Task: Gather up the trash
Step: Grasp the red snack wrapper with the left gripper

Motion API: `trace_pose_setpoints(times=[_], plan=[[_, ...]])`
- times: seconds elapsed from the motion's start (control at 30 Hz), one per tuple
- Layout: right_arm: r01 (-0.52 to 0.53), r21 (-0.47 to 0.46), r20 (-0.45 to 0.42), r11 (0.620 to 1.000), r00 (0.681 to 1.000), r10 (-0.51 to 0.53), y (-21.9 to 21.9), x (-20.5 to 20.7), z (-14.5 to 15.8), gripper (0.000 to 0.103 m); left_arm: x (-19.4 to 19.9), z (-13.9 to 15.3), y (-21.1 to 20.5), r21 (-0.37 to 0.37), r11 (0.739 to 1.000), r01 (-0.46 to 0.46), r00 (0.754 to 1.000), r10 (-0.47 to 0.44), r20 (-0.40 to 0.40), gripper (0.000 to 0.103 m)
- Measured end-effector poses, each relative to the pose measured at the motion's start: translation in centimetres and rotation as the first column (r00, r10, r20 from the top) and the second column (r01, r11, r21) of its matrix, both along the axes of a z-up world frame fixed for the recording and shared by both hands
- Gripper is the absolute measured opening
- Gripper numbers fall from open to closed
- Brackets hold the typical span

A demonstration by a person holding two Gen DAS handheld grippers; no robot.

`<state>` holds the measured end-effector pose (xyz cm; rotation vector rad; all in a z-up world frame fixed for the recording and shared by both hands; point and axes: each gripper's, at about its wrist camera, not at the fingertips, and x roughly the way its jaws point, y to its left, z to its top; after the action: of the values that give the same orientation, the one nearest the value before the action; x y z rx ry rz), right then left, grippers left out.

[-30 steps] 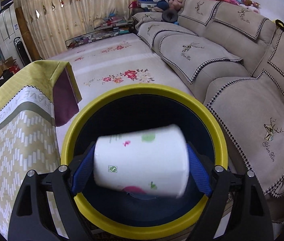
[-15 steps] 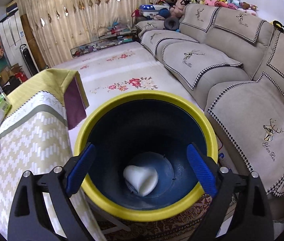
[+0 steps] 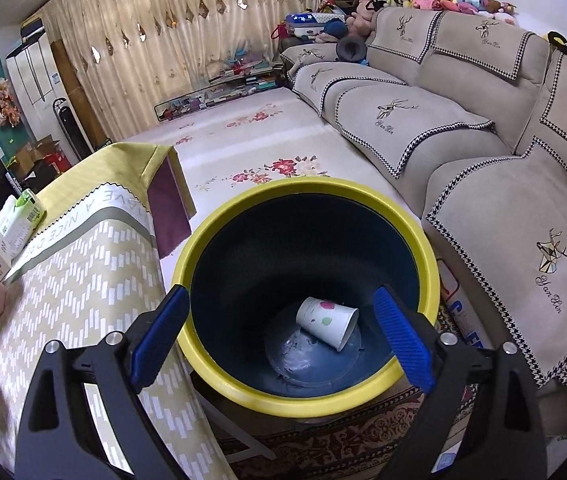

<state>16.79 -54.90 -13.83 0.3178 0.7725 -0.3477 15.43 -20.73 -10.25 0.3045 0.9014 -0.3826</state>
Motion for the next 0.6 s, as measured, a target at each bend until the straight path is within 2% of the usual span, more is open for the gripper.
trace_pose_setpoints(times=[0.07, 0.17, 0.3, 0.6], plan=[[0.003, 0.006, 0.006, 1.000, 1.000, -0.003, -0.2, -0.2, 0.1, 0.089, 0.3, -0.1, 0.1, 0.005, 1.000, -0.009, 1.000, 0.009, 0.000, 0.028], [0.009, 0.016, 0.016, 1.000, 1.000, -0.009, -0.3, -0.6, 0.0, 0.089, 0.5, -0.1, 0.2, 0.025, 0.999, -0.025, 1.000, 0.025, 0.019, 0.017], [0.007, 0.027, 0.025, 1.000, 1.000, -0.007, -0.5, -0.9, 0.0, 0.089, 0.2, 0.6, 0.2, 0.028, 0.999, -0.017, 0.999, 0.016, 0.047, 0.012], [-0.004, 0.050, 0.063, 0.999, 0.998, 0.001, -0.8, -2.1, 0.5, 0.089, -2.1, 5.9, -1.6, -0.087, 0.990, 0.108, 0.985, -0.094, 0.145, 0.005]])
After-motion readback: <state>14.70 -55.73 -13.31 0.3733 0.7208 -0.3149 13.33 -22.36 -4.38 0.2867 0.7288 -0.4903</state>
